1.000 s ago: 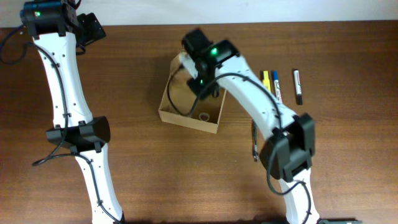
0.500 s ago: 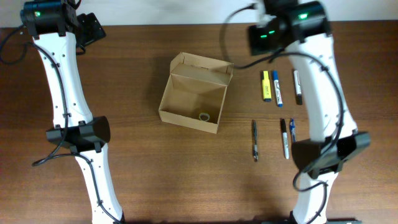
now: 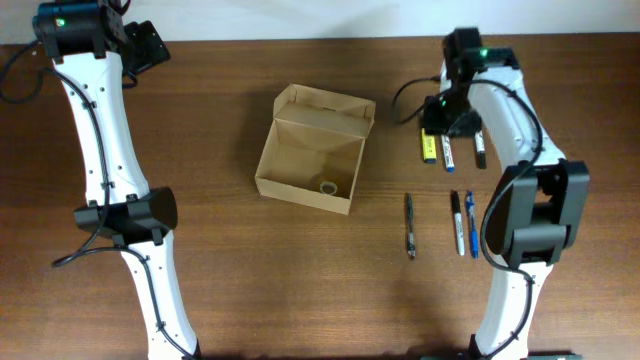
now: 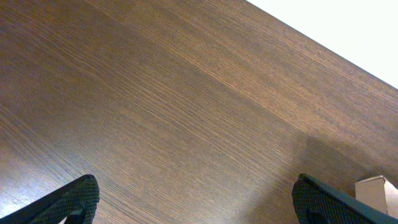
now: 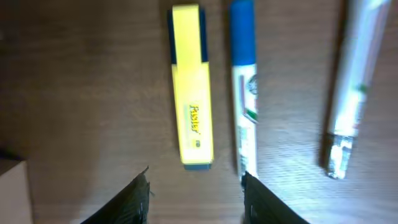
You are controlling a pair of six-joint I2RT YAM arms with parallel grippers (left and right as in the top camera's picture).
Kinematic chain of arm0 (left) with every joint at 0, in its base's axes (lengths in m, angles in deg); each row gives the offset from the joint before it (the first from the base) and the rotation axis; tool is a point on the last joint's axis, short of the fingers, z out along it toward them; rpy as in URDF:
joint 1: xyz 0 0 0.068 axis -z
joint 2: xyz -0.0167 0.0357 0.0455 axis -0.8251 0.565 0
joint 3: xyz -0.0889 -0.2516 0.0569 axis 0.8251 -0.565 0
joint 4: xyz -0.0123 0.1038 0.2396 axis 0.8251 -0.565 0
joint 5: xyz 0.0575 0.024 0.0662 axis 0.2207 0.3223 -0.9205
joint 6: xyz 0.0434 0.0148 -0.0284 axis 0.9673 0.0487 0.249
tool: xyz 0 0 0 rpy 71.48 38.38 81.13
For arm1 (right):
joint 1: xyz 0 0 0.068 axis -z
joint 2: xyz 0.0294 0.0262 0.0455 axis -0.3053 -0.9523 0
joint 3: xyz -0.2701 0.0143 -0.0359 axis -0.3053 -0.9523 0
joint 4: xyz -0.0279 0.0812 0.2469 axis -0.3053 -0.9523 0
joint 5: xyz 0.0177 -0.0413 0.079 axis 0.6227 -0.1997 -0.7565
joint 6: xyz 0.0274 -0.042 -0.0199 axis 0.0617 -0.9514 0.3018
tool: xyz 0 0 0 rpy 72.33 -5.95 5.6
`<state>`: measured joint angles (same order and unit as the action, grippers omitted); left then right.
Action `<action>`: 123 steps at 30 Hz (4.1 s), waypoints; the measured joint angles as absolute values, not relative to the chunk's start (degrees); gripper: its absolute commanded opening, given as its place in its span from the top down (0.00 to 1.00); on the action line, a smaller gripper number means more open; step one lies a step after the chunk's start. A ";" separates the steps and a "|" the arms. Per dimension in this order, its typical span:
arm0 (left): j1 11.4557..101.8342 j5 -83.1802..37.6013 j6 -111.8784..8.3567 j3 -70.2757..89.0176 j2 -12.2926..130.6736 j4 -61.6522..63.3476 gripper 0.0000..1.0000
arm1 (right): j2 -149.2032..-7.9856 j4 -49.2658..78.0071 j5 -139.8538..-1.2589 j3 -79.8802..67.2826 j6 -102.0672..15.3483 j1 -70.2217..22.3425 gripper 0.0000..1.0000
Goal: Pack container
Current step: 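Move the right gripper to the yellow highlighter and grasp it, then carry the yellow highlighter into the box and release it, then move the right gripper to the blue-capped whiteboard marker and grasp it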
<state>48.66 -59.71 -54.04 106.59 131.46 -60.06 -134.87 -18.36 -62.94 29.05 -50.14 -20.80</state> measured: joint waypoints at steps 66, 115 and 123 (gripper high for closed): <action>48.66 -59.71 -54.04 106.59 131.46 -60.06 0.00 | -136.53 -23.54 -67.44 41.03 -78.33 -50.53 0.96; 48.66 -59.68 -54.04 106.59 131.46 -60.06 0.00 | -130.52 -26.95 -59.35 38.87 -54.86 -19.16 0.44; 48.66 -59.68 -54.04 106.59 131.46 -60.06 0.00 | -140.85 -26.47 -61.08 38.74 -54.00 -16.69 0.45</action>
